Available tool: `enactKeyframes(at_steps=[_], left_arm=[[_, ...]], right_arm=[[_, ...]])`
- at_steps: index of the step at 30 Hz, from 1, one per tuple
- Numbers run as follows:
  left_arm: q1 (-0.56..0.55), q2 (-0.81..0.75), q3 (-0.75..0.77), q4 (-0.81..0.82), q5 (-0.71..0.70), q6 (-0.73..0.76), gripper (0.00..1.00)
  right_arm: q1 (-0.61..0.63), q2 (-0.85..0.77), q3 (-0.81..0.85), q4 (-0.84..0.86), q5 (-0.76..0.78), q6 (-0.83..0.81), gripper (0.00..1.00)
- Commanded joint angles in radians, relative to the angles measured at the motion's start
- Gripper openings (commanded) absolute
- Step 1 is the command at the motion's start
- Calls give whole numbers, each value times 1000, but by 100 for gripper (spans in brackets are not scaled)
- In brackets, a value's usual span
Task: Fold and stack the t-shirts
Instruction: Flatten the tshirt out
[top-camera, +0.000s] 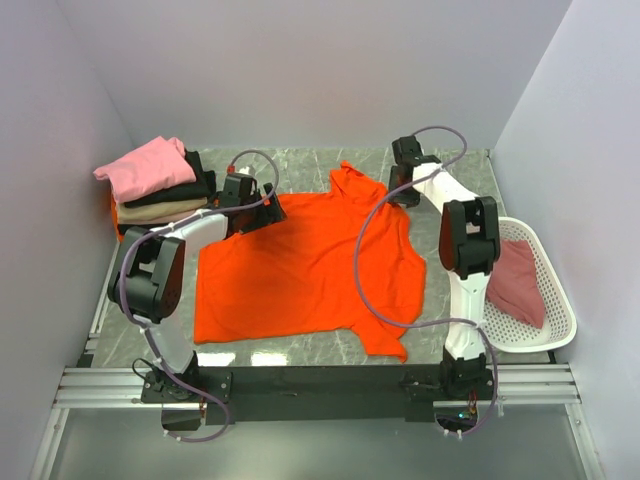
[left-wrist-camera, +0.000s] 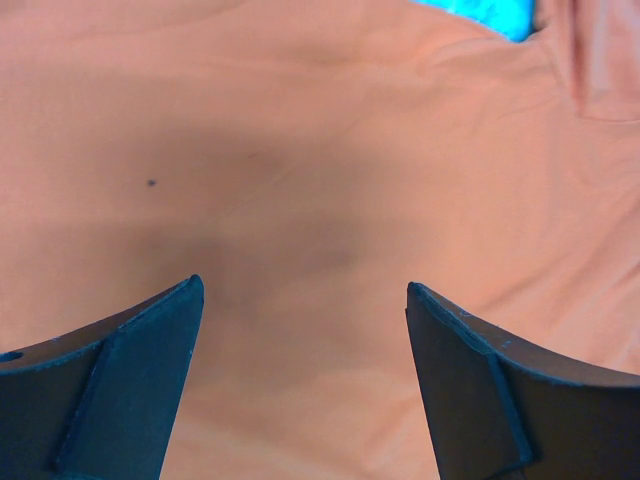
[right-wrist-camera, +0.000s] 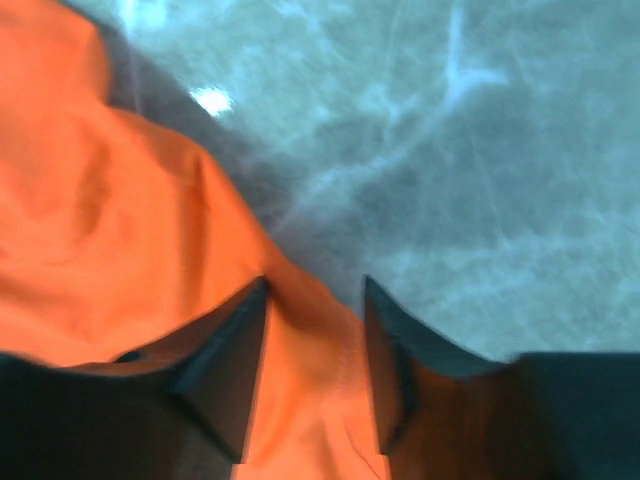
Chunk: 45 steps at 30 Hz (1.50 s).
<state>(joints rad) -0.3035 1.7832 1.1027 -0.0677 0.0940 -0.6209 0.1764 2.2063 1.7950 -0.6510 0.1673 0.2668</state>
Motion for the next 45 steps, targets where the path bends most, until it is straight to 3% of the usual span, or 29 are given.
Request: enactKeyframes(at_steps=[1,5,8,16,32,45], left_arm=[[-14,-42,51,32,-11,15,88],[-17,-132,0,40,-48,-14,88],[-17,-169,-58,32,-74,-29,88],[-19,-88,-110,37,-36,-40,88],[-43,203,157,-32,3,-19,88],[-63,461,566,-144,61,-23,88]], right_arm=[[-8,-137,-51,11,64,-17,52],[-5,-293,-186,71,38,-12,58],[11,-420,-342,117,-70,-5,58],[20,-396,-474,182,-374,14,56],[-58,-86,-234,96,-466,46,54],[-130,-2,-83,19,-474,48,52]])
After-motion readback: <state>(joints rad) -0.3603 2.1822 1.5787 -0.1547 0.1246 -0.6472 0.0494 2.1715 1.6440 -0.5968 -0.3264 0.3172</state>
